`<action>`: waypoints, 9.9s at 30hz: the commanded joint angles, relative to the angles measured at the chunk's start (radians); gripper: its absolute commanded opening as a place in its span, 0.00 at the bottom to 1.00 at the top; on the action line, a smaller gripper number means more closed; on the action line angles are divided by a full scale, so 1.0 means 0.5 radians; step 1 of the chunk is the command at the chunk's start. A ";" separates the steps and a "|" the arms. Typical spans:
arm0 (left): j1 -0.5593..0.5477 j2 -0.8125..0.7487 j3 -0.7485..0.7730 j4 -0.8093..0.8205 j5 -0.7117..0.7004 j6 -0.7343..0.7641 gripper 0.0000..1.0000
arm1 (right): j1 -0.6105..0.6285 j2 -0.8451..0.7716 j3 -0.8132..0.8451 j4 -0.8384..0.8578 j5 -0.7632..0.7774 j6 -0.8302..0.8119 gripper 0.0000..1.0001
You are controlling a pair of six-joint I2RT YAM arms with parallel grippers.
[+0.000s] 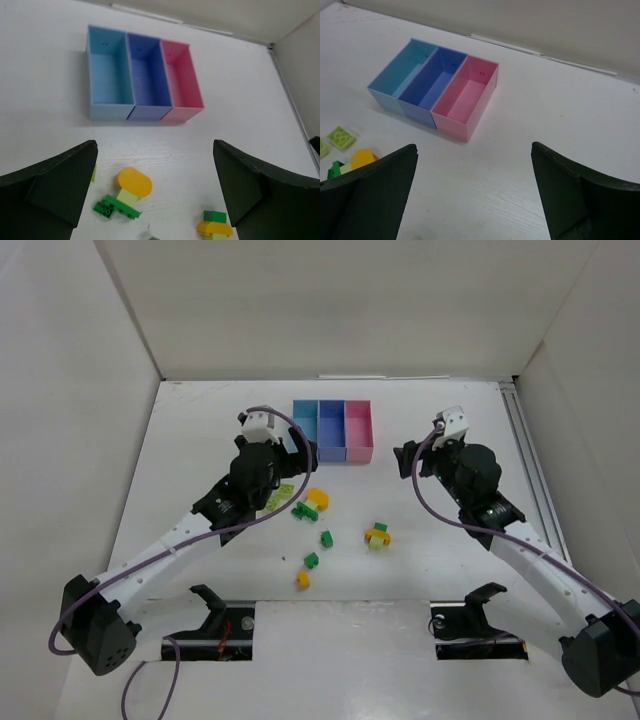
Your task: Sort the legos into containers by color
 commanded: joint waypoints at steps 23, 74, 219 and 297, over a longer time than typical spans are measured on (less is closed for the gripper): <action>-0.091 0.378 -0.194 -0.504 0.314 -0.084 1.00 | 0.056 0.305 0.074 -0.230 0.024 0.006 1.00; -0.109 1.351 0.407 -0.532 0.197 0.481 0.77 | 0.019 0.327 0.092 -0.329 -0.019 -0.175 0.98; -0.462 0.258 0.116 0.613 -1.033 -1.461 0.38 | -0.082 0.195 0.169 0.101 -1.188 -0.218 0.00; 0.112 0.857 0.512 0.223 2.664 0.896 0.81 | -0.266 0.557 0.445 -0.141 -2.621 -0.424 0.00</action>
